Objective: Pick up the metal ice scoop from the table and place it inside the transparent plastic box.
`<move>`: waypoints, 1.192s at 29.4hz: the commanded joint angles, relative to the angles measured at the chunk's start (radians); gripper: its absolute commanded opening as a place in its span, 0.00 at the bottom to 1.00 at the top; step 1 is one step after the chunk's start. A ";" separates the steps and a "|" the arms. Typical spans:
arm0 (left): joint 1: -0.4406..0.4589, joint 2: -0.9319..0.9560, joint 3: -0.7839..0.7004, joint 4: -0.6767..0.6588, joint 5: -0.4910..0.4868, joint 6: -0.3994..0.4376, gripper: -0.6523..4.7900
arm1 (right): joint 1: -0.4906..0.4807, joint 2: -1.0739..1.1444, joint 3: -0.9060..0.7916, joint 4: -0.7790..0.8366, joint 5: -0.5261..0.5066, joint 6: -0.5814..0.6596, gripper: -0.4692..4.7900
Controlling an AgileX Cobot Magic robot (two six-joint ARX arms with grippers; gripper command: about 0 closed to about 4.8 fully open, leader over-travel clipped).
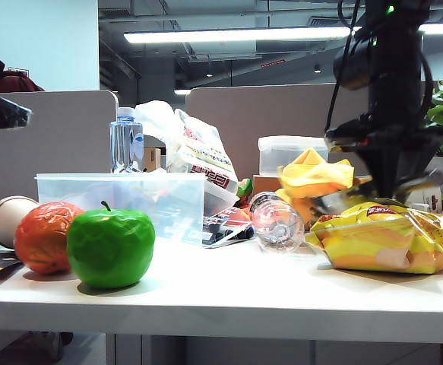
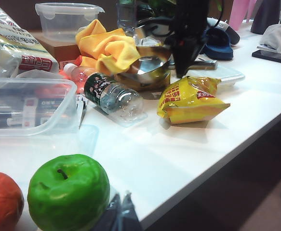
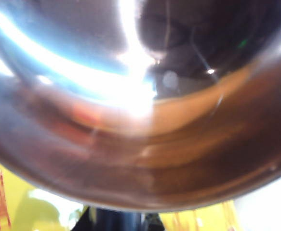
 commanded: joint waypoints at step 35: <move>0.005 0.001 0.003 0.013 0.001 0.004 0.11 | 0.098 -0.232 0.235 -0.085 -0.068 0.007 0.08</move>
